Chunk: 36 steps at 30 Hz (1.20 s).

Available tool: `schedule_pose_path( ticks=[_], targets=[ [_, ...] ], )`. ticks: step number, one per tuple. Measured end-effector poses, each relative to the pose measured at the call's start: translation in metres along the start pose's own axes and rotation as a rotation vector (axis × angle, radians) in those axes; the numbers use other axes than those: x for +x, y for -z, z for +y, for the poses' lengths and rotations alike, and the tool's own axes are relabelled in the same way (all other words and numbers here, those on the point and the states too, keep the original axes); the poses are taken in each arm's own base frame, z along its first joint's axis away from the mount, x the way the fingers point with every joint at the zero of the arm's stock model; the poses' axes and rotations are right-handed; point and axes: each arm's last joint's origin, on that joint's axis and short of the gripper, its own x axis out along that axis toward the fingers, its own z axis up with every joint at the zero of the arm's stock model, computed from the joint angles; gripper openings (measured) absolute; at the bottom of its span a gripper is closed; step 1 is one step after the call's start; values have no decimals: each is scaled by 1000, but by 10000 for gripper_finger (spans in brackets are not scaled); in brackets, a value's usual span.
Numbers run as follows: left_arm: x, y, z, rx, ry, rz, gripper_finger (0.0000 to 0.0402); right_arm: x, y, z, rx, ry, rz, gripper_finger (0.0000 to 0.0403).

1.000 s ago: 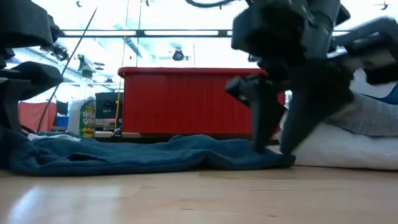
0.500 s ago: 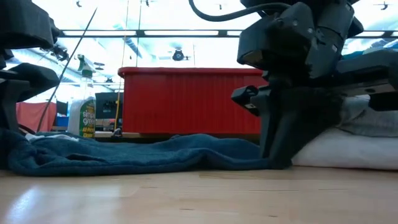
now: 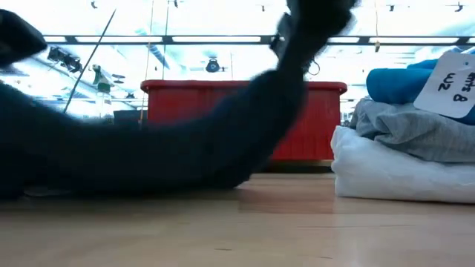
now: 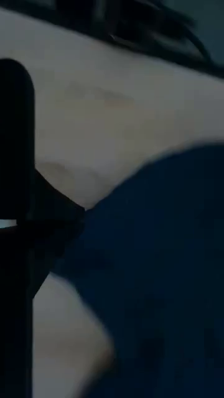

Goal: Fold laundry
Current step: Fold the blue shorts on the table

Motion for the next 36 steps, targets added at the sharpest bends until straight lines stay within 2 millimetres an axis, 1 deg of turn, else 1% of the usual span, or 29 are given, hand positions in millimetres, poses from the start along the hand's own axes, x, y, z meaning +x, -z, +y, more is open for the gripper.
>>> schedule_pose_path(
  ticks=[2,4,5,7,9,11,13,15,18,20,24,29,32,36],
  targets=[
    [-12,-2,4,-58,-50,-23,6,-20,-16,-10,8,77,-68,4],
    [-23,-4,10,-150,-107,-63,6,-36,-31,-24,17,116,-140,3],
    [-28,-3,14,-192,-148,-81,6,-40,-36,-33,22,125,-165,3],
    [-37,-2,23,-296,-216,-132,6,-41,-41,-55,31,139,-182,2],
    [-46,-1,31,-420,-267,-175,5,-34,-45,-80,33,173,-203,2],
    [-50,3,38,-505,-320,-172,5,-27,-48,-107,28,189,-218,2],
    [-50,5,43,-552,-361,-153,5,-16,-51,-135,29,164,-260,2],
    [-49,3,47,-574,-386,-130,5,0,-47,-158,38,115,-257,2],
    [-46,3,55,-664,-442,-113,6,26,-39,-187,57,61,-217,2],
    [-42,5,60,-746,-467,-75,9,37,-36,-202,76,46,-201,2],
    [-38,11,66,-864,-517,5,11,54,-35,-222,97,8,-201,7],
    [-35,12,71,-928,-564,92,13,64,-43,-238,151,26,-292,19],
    [-32,8,77,-934,-603,99,20,67,-43,-245,219,66,-299,42],
    [-30,2,85,-944,-641,122,50,64,-43,-250,267,73,-307,93]
  ],
)
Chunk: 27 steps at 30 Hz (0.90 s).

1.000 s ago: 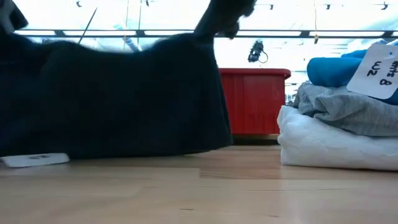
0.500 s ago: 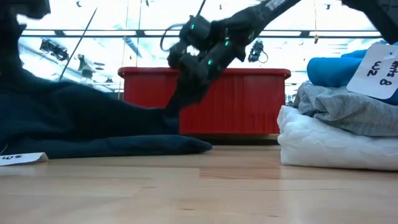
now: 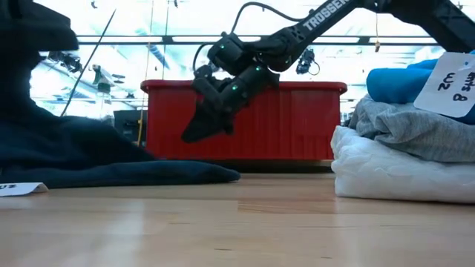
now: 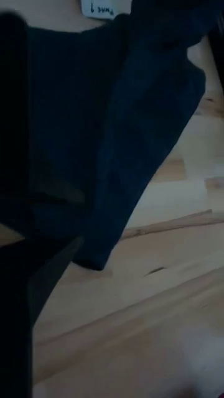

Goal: Fold laundry
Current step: Fold the blue shorts on the table

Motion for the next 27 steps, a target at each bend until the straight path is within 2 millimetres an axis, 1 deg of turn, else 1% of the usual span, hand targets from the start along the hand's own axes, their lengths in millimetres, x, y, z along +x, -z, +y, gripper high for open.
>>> schedule_pose_path(
  ticks=[3,6,8,10,12,15,17,21,25,27],
  targets=[
    [3,-7,-1,-41,-44,29,84,-3,-2,0,10,-4,-5,139],
    [2,-11,1,-61,-79,79,121,-6,-5,3,7,-55,-10,182],
    [0,-13,2,-76,-96,120,144,-6,-5,8,2,-172,0,201],
    [-3,-15,5,-83,-93,155,163,-3,-1,18,-8,-282,30,209],
    [-8,-19,9,-92,-77,182,177,3,7,28,-23,-300,77,210],
    [-15,-24,16,-125,-43,218,189,14,21,38,-84,-217,142,203],
    [-21,-27,20,-146,-12,234,192,20,31,40,-82,-168,201,196],
    [-27,-27,26,-148,25,247,192,29,46,41,-13,-59,281,181],
    [-30,-22,27,-124,56,256,192,24,55,47,80,49,386,164],
    [-31,-20,26,-118,72,258,192,19,59,54,143,92,449,157]
  ],
)
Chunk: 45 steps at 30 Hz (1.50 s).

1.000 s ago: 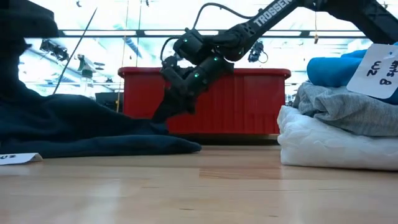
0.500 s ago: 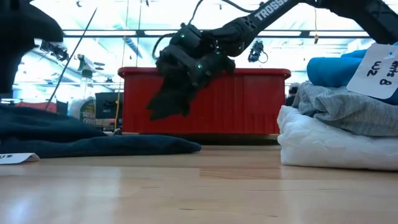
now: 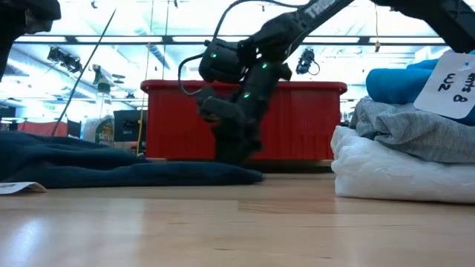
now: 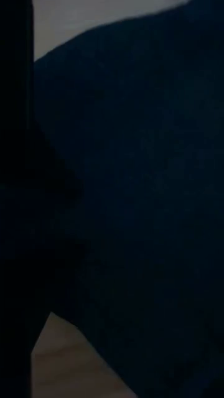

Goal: Fold laundry
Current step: Fold the blue shorts on the table

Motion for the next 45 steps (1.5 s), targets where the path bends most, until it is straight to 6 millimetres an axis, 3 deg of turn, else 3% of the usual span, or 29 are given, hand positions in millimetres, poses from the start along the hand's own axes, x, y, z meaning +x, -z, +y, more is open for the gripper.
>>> schedule_pose_path(
  ticks=[4,9,12,15,23,28,35,42,45],
  targets=[
    [0,3,-4,15,63,-34,192,1,19,19,163,2,157,152],
    [0,4,-8,58,122,-76,192,8,42,74,159,-290,330,151],
    [0,4,-8,74,124,-79,192,8,39,101,0,-448,271,151],
    [0,5,-8,77,132,-75,192,-5,16,111,-78,-441,111,151],
    [-1,17,-4,55,156,-57,192,-49,-46,94,-126,-330,-204,152],
    [0,29,2,42,158,-49,192,-58,-60,69,-88,-346,-219,152],
    [19,41,-5,110,69,-125,192,-38,-48,49,-196,-206,-214,152],
    [44,59,-19,156,31,-125,192,8,0,42,-219,-198,-105,152],
    [49,63,-23,173,39,-117,192,12,16,47,-160,-286,-36,151]
  ],
)
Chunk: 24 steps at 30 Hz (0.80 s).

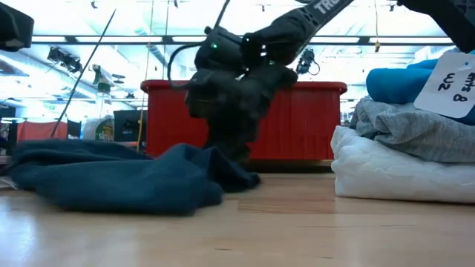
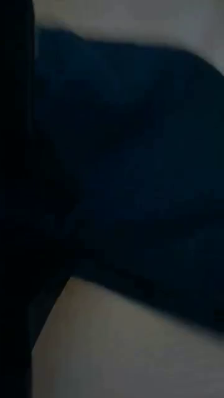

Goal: Fold laundry
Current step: Fold the blue shorts on the table

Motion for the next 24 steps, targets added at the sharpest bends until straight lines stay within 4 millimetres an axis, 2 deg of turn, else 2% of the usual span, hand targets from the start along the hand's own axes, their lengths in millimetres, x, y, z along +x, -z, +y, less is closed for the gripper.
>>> schedule_pose_path(
  ticks=[3,5,8,10,13,17,21,24],
  targets=[
    [1,1,-1,8,2,21,192,4,12,19,16,-244,101,151],
    [1,2,0,-15,-15,37,192,2,13,35,-12,-304,122,151],
    [0,3,1,-48,-23,39,193,-19,-8,51,-110,-250,2,152],
    [1,1,0,-61,-16,36,197,-35,-25,50,-126,-140,-94,154],
    [2,-3,-6,-93,40,-13,208,-51,-41,38,-70,-7,-176,165],
    [5,-13,-13,-106,93,-96,232,-75,-55,14,35,-3,-239,198],
    [13,-25,-11,-113,35,-126,269,-77,-49,-21,171,-17,-200,252],
    [31,-31,-5,-173,87,-97,296,-74,-40,-37,231,-13,-186,295]
  ],
)
